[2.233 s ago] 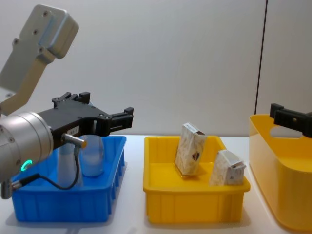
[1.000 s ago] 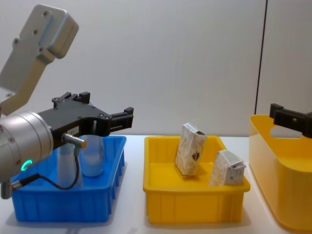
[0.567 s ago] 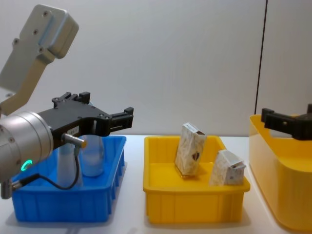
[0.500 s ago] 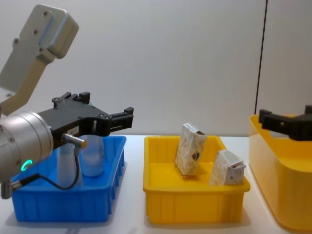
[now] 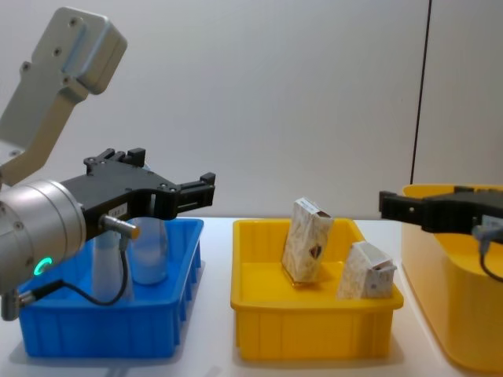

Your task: Bimanual collaborative sorting of washing and personal care products

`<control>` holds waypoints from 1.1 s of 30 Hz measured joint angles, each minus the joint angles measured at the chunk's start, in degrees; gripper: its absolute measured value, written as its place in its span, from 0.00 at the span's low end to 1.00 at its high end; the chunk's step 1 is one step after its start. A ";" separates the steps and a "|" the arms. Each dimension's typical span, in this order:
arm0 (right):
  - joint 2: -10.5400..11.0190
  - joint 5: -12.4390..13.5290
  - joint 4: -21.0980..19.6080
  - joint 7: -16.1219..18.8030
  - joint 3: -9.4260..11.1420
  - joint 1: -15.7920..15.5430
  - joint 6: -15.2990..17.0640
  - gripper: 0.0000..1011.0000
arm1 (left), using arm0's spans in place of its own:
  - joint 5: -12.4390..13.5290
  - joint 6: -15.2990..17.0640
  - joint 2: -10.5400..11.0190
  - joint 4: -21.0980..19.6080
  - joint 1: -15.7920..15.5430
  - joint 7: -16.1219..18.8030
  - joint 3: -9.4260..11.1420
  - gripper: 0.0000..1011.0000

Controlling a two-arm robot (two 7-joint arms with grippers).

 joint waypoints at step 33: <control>-8.76 -2.97 10.31 -6.14 -1.99 9.30 13.59 0.99 | 0.00 0.00 0.00 0.00 0.00 0.00 0.00 0.99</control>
